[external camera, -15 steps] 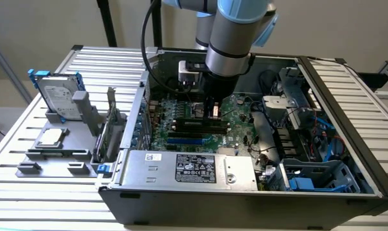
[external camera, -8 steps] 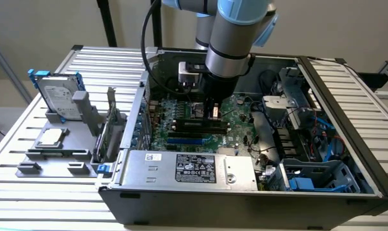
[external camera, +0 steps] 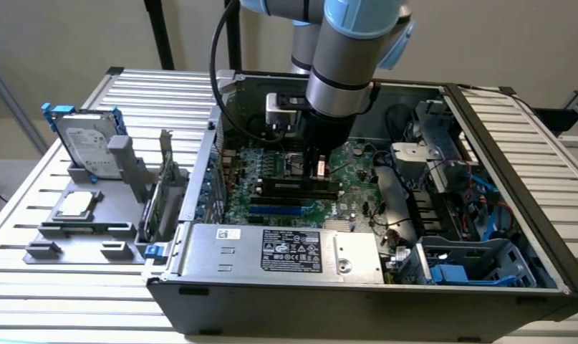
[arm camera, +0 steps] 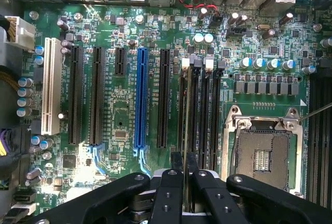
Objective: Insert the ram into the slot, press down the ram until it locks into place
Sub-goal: 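Insert the ram into the slot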
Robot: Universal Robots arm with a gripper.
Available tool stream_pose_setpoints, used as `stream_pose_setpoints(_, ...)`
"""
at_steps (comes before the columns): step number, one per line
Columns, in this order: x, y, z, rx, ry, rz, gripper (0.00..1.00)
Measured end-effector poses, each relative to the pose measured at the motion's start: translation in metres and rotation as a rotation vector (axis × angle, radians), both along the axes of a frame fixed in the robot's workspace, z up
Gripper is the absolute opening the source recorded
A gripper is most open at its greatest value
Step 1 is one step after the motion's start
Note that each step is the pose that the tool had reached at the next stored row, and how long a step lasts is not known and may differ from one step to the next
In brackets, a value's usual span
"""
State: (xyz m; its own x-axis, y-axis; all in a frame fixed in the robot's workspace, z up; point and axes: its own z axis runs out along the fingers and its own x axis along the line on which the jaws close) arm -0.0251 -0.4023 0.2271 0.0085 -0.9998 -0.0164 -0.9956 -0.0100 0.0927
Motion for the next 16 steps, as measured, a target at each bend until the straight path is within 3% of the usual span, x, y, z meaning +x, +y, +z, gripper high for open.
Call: stream_pose_setpoints(16,-0.0007,-0.0004,-0.0034,0.0001,-0.0006,0.000,0.14)
